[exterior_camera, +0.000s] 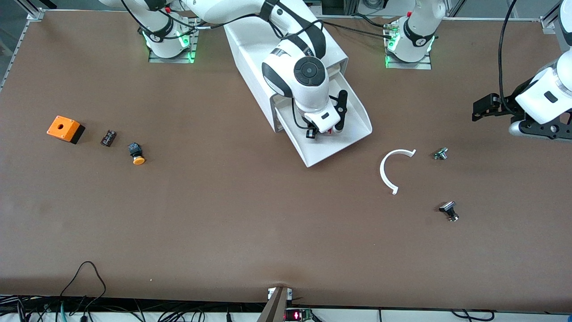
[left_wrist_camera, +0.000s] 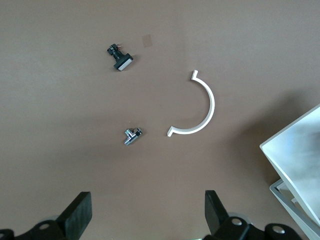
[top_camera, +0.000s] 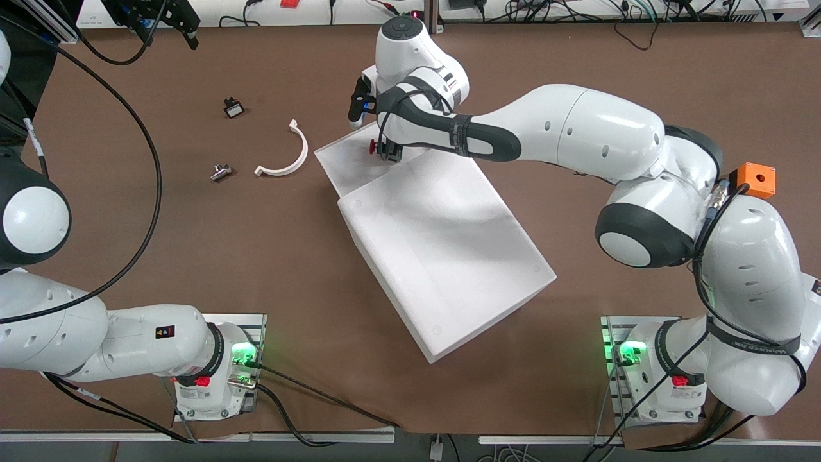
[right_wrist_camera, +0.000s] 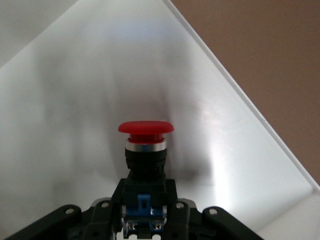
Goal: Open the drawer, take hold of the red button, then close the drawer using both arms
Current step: 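Lift the red button out of the drawer with the right gripper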
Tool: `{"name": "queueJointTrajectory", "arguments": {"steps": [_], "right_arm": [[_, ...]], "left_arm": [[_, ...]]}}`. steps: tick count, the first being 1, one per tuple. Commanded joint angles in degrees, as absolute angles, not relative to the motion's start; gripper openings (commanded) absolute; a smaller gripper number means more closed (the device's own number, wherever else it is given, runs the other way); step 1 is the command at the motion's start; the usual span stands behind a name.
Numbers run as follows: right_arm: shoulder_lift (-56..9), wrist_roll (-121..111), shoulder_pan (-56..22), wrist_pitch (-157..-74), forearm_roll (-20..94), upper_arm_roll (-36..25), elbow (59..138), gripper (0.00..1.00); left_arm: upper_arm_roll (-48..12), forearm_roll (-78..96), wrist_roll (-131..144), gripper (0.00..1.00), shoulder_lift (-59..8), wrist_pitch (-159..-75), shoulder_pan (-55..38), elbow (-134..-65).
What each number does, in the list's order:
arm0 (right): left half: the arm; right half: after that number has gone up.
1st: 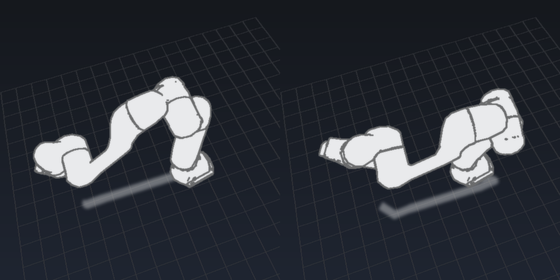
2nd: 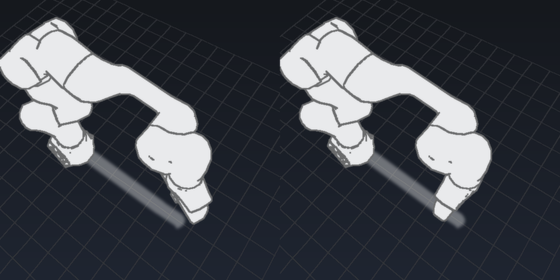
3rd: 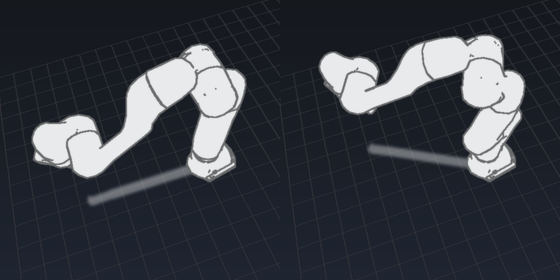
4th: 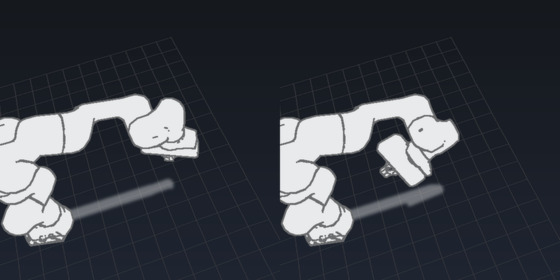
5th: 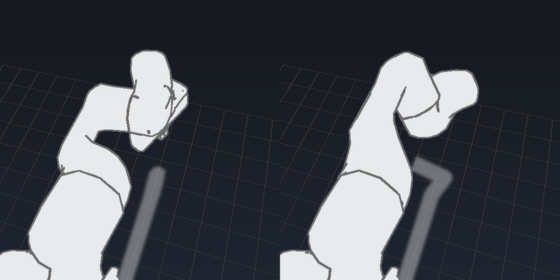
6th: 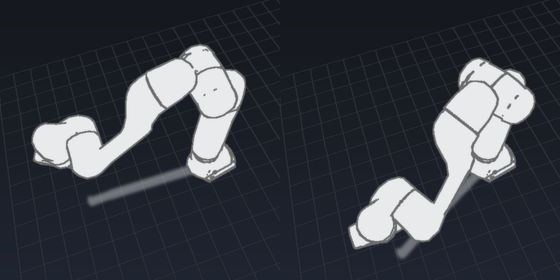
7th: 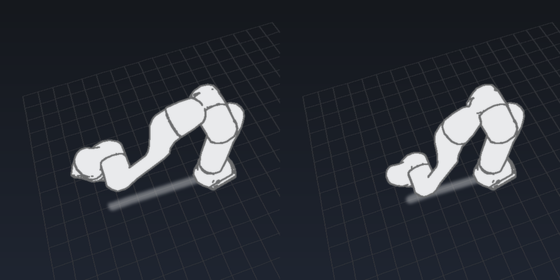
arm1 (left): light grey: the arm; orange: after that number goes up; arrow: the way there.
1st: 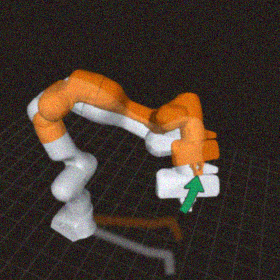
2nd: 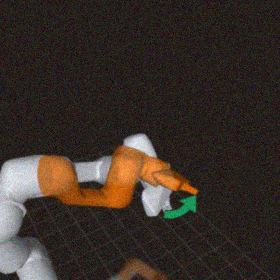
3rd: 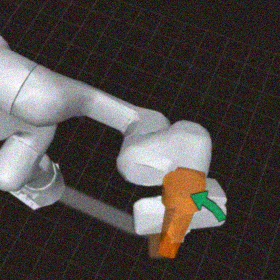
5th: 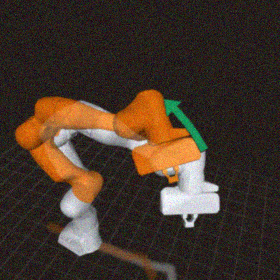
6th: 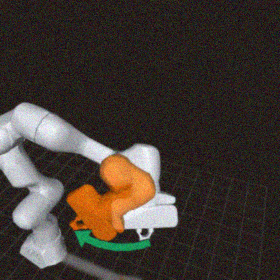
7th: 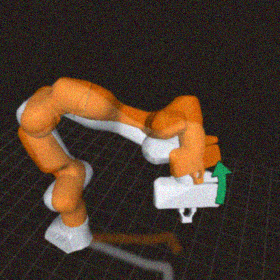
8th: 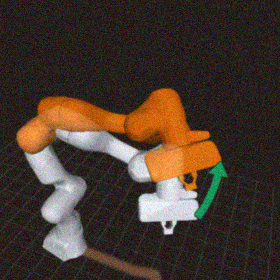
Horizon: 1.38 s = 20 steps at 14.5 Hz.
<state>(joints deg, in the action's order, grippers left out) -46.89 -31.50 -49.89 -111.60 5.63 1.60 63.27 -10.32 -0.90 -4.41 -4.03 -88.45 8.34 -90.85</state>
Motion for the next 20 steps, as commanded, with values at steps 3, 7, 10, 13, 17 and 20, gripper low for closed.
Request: {"name": "queueJointTrajectory", "arguments": {"steps": [3, 7, 10, 13, 17, 20], "right_arm": [[-40.8, -30.7, -51.1, -106.0, 5.0, -2.4, 62.0, 0.26], [-35.4, -30.6, -51.7, -103.0, 5.2, -5.6, 62.0, 0.26], [-33.8, -30.2, -48.4, -100.4, 5.0, -6.7, 62.4, 0.26], [-31.5, -29.6, -47.3, -101.1, 5.0, -10.9, 66.3, 0.26], [-25.7, -18.8, -44.4, -104.4, -1.4, -11.3, 76.8, 0.26], [-22.2, -15.6, -40.3, -105.8, -5.4, -11.3, 83.7, 0.27]], "left_arm": [[-10.2, 0.1, -3.8, 0.99, -4.8, -87.8, 8.3, -89.1], [-10.2, 0.9, -3.8, 0.99, -5.2, -89.7, 8.5, -89.2], [-10.2, 0.8, -3.8, 0.99, -5.2, -89.8, 8.5, -89.3], [-10.2, 0.8, -3.8, 0.99, -5.2, -89.8, 8.3, -89.3], [-10.2, 0.8, -3.8, 0.99, -5.2, -89.8, 8.1, -89.1], [-10.2, 0.9, -3.8, 0.99, -5.2, -89.9, 7.9, -89.0]]}}
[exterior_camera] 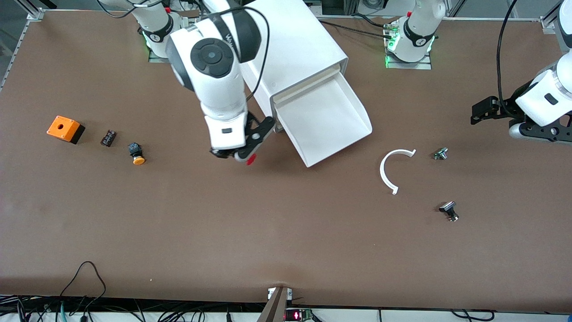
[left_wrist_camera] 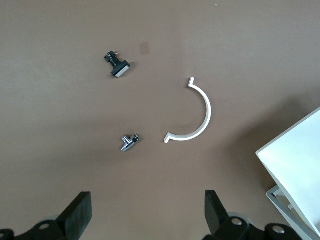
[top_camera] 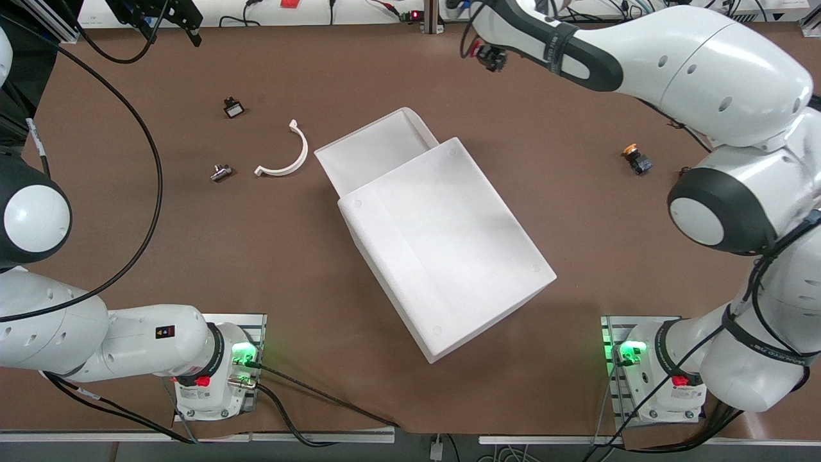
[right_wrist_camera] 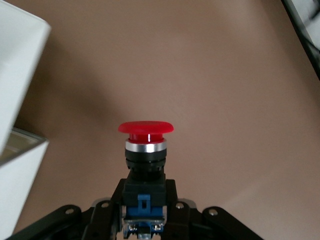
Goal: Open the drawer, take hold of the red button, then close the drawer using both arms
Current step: 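Lift the red button out of the drawer with the right gripper, then lower the red button onto the table while the left gripper approaches the drawer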
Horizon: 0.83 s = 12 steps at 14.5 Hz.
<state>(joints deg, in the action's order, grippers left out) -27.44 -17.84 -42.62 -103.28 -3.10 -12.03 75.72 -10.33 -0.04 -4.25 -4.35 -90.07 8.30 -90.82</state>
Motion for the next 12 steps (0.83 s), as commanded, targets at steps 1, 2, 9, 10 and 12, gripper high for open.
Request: {"name": "queueJointTrajectory", "arguments": {"steps": [1, 2, 9, 10, 12], "right_arm": [[-21.9, -15.5, -38.2, -105.6, -5.5, -11.3, 84.5, 0.27], [-21.2, -13.5, -36.5, -105.6, -5.5, -11.3, 86.0, 0.27], [-19.8, 2.3, -28.8, -116.3, -5.2, -10.9, 101.8, 0.27], [-19.0, 2.3, -28.3, -121.3, -4.9, -10.9, 106.6, 0.27], [-18.3, 2.2, -26.9, -134.0, -5.4, -10.8, 116.0, 0.3]], "left_arm": [[-10.2, 0.9, -3.8, 0.99, -5.2, -89.9, 7.8, -89.0], [-10.2, 0.9, -3.8, 0.99, -5.3, -90.0, 7.7, -89.0], [-10.3, 1.0, -3.8, 0.99, -5.8, -92.2, 7.1, -89.2], [-10.3, 1.0, -3.8, 0.99, -6.0, -92.5, 7.1, -89.1], [-10.2, 1.1, -4.0, 0.99, -6.2, -92.4, 7.3, -89.1]]}}
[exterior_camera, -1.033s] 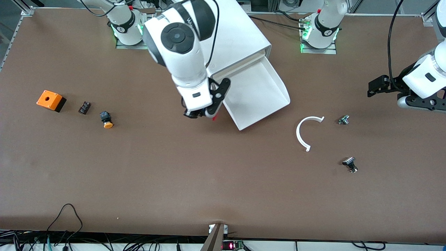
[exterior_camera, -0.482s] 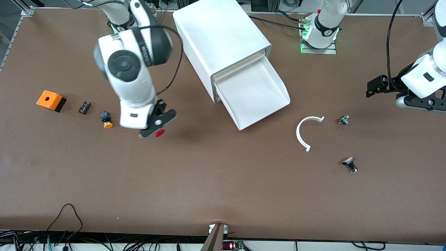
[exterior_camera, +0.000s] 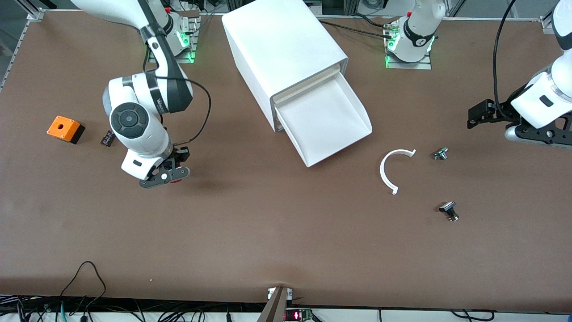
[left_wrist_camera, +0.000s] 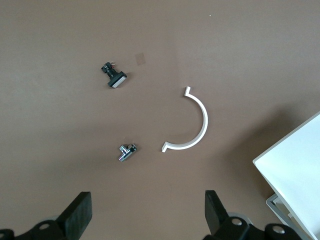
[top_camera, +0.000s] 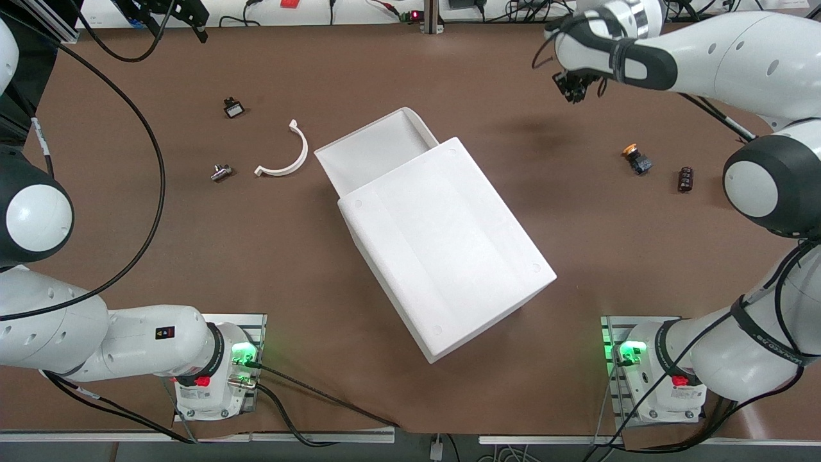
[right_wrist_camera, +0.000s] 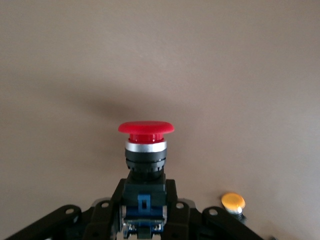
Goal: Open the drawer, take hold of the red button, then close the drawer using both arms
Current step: 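Lower the red button onto the table while the left gripper approaches the drawer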
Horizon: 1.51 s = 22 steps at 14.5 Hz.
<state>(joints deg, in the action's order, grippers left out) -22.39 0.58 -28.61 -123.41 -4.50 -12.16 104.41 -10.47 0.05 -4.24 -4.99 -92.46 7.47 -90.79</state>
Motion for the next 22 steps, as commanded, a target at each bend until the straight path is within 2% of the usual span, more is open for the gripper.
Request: {"name": "queueJointTrajectory", "arguments": {"steps": [1, 3, 7, 8, 10, 11, 12, 15, 18, 19, 22], "right_arm": [[-18.7, 2.1, -26.8, -140.4, -5.4, -10.8, 120.1, 0.3], [-19.3, 2.2, -26.7, -149.9, -5.3, -10.8, 126.5, 0.3], [-20.5, 2.3, -25.8, -151.7, -4.9, -10.7, 129.4, 0.31], [-21.3, 2.3, -25.8, -151.5, -4.9, -10.7, 129.2, 0.46], [-22.4, 2.2, -25.8, -151.5, -5.1, -10.7, 128.8, 0.69], [-22.4, 2.3, -25.8, -151.3, -5.1, -10.7, 128.4, 0.76], [-22.3, 1.9, -25.8, -151.3, -5.1, -10.6, 128.2, 1.0], [-21.5, 3.9, -25.8, -148.9, -4.7, -9.6, 125.7, 1.0], [-19.3, 4.3, -25.8, -141.4, -4.7, -9.5, 120.7, 1.0], [-18.8, 4.7, -25.8, -139.1, -4.7, -9.4, 119.2, 1.0], [-18.3, 5.4, -25.8, -131.0, -4.7, -9.6, 112.8, 1.0]], "left_arm": [[-10.1, 1.3, -4.5, 0.99, -7.1, -92.4, 7.8, -88.9], [-9.7, 3.0, -4.6, 0.99, -7.4, -92.5, 7.8, -88.9], [-9.7, 2.6, -4.6, 0.99, -7.5, -92.5, 7.6, -89.8], [-9.7, 2.6, -4.7, 0.99, -7.4, -92.5, 7.7, -89.9], [-9.7, 2.5, -4.7, 0.99, -8.1, -92.6, 7.4, -89.8], [-9.7, 2.5, -4.7, 0.99, -8.1, -92.6, 7.3, -89.9], [-9.7, 2.5, -4.7, 0.99, -8.0, -92.6, 7.2, -89.8], [-9.7, 2.4, -4.9, 0.99, -7.7, -92.8, 7.2, -90.0], [-9.9, 3.0, -9.2, 0.99, -8.8, -92.6, 7.6, -89.1], [-9.8, 3.2, -11.1, 0.99, -12.2, -92.8, 7.6, -89.2], [-9.8, 3.3, -12.2, 0.99, -13.4, -92.9, 6.9, -89.3]]}}
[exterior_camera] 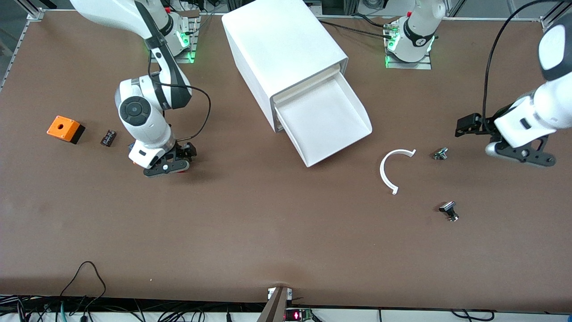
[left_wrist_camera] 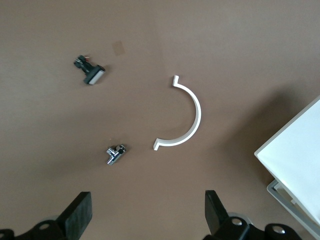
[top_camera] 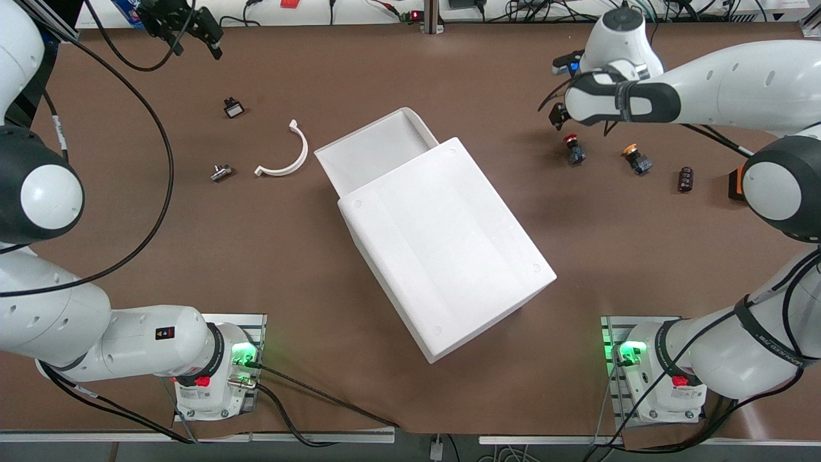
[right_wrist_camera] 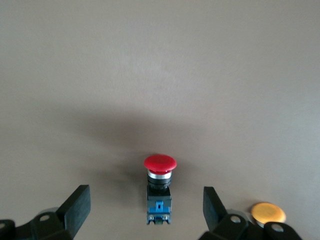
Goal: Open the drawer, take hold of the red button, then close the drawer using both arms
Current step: 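Lower the red button onto the table while the left gripper approaches the drawer, then push the drawer closed with the left gripper while the right gripper withdraws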
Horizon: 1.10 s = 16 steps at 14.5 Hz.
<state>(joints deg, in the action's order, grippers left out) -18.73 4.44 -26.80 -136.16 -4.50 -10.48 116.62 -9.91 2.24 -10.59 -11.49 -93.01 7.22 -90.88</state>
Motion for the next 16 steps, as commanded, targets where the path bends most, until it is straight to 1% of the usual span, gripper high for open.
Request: {"name": "queueJointTrajectory", "arguments": {"steps": [1, 3, 7, 11, 13, 16], "right_arm": [[-18.2, 5.5, -25.8, -127.9, -4.7, -9.6, 110.8, 1.0], [-17.8, 5.7, -25.8, -121.4, -4.5, -9.7, 105.5, 1.0], [-17.8, 5.6, -25.6, -111.4, -1.7, -10.0, 95.3, 1.0], [-17.8, 5.7, -25.1, -99.7, -1.4, -9.7, 86.2, 1.0], [-17.8, 5.7, -22.3, -95.6, -1.4, -9.1, 83.3, 1.0], [-17.1, 4.7, -12.9, -95.0, -2.1, -3.4, 82.9, 1.0]], "left_arm": [[-9.8, 3.4, -12.2, 0.99, -13.9, -92.9, 6.2, -89.3], [-9.5, 7.2, -10.8, 0.99, -15.1, -93.0, 5.6, -89.8], [-9.5, 7.7, 0.2, 0.99, -17.3, -95.4, 1.2, -89.8], [-9.5, 7.9, 11.7, 0.99, -21.5, -102.5, -3.8, -90.1], [-9.5, 7.8, 18.3, 0.99, -23.5, -106.8, -6.6, -90.6], [-9.5, 7.9, 24.7, 0.99, -23.6, -116.7, -10.0, -97.3]]}}
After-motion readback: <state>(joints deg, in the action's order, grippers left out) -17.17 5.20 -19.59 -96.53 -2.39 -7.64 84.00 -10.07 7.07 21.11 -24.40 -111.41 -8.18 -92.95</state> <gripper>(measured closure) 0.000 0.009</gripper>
